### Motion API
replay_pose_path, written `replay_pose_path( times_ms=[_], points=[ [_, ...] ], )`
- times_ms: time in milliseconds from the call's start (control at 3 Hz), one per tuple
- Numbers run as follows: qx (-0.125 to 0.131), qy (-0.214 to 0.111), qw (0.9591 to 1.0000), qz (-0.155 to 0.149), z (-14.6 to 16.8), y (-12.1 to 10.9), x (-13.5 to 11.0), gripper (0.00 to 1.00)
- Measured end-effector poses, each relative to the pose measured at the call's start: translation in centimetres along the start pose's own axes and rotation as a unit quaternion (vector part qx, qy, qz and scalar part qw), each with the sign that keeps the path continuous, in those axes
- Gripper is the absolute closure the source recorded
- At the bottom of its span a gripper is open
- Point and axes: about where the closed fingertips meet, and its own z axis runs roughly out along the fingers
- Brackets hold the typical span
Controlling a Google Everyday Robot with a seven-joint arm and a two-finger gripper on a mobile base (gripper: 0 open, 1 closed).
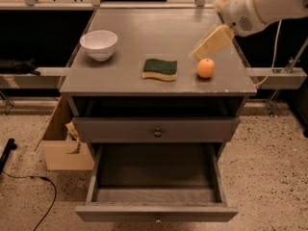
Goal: Place sponge into middle drawer
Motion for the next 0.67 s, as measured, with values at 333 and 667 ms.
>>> replay_pose_path(
  times_ms=[333,667],
  points=[
    [-0.034,0.012,0.9993,-0.011,2.2,2.8,0.5,0.00],
    [-0.043,0.025,0.9984,-0.028,4.9,2.6,0.3,0.00]
  ],
)
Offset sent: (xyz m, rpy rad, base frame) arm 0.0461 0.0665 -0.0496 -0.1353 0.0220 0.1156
